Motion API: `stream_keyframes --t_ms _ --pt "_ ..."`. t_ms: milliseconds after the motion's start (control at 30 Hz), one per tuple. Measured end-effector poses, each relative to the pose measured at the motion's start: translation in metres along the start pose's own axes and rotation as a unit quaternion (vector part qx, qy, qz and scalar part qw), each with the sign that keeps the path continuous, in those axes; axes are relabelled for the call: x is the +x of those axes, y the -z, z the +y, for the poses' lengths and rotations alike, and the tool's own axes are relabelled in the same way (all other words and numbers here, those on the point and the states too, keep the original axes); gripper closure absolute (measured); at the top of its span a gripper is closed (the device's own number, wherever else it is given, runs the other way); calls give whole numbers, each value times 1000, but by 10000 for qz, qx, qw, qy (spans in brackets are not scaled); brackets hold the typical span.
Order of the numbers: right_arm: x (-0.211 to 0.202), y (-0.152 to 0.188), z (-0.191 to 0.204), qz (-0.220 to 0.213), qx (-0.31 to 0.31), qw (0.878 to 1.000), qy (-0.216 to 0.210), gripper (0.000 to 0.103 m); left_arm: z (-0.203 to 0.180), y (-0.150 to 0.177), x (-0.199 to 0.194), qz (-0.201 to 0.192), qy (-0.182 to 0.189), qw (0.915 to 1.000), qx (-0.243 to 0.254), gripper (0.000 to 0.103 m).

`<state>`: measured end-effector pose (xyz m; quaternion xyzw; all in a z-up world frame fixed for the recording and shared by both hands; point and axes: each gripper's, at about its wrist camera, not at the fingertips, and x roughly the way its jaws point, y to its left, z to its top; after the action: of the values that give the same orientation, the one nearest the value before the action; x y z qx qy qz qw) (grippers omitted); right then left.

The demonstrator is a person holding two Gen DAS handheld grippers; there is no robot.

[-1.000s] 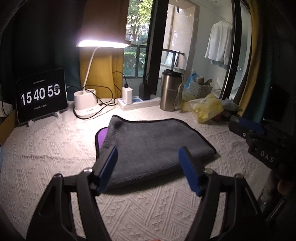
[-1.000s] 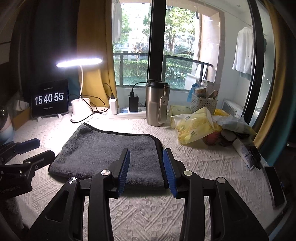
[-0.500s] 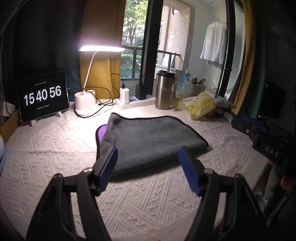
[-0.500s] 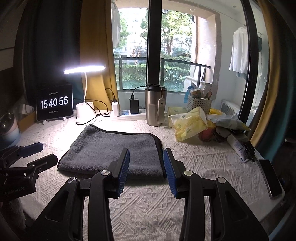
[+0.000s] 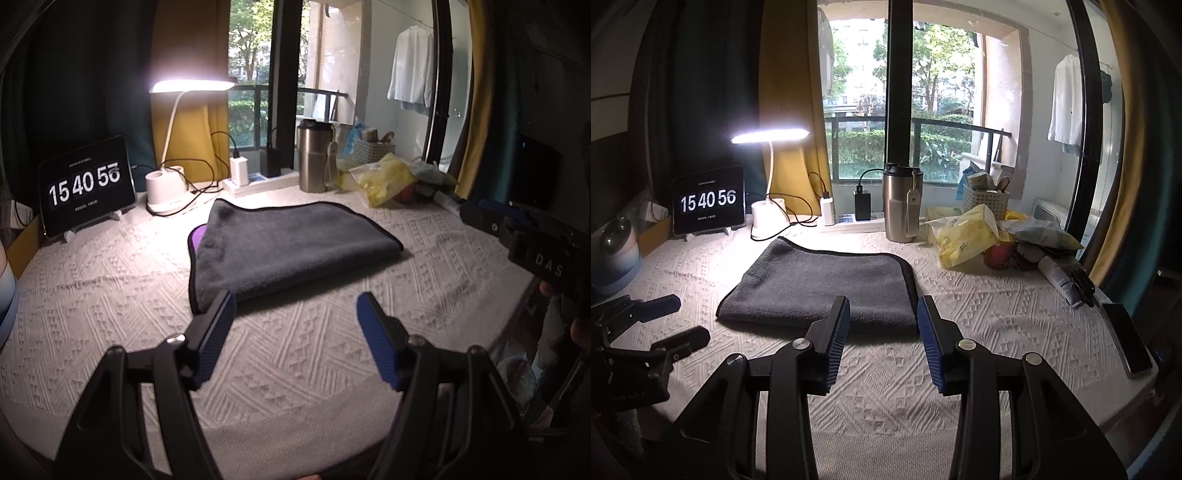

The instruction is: Fold towel

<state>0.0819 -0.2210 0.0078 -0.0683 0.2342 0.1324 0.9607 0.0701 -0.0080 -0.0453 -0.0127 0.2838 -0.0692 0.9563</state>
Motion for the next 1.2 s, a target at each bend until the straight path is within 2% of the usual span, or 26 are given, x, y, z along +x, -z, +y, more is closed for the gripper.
stream_keyframes --t_ms 233,367,600,633,700,733,900,1000,1200 --pt "-22 10 5 -221 -25 9998 3 62 -10 16 -32 -434 48 9990 107 33" --pt "-37 13 6 -375 22 9993 2 51 -8 16 -44 -635 41 9980 42 33" --pt "-69 21 8 -745 33 9972 28 50 -5 11 -63 -917 117 9957 17 33" --pt "-74 23 8 -798 52 9968 25 50 -6 10 -66 -984 87 9951 32 32" --pt "-83 25 8 -915 83 9958 28 50 -6 9 -73 -1124 96 9936 31 15" --pt "-86 24 9 -953 54 9954 38 50 -7 8 -77 -1193 87 9928 32 13" --pt "-101 21 6 -1155 -40 9931 188 48 -9 4 -97 -1684 -168 9855 88 12" --pt "-105 21 4 -1241 -5 9921 196 43 -7 1 -101 -1791 -230 9836 -1 11" --pt "-105 21 4 -1256 11 9920 131 43 -4 0 -106 -1902 -291 9813 -10 11"
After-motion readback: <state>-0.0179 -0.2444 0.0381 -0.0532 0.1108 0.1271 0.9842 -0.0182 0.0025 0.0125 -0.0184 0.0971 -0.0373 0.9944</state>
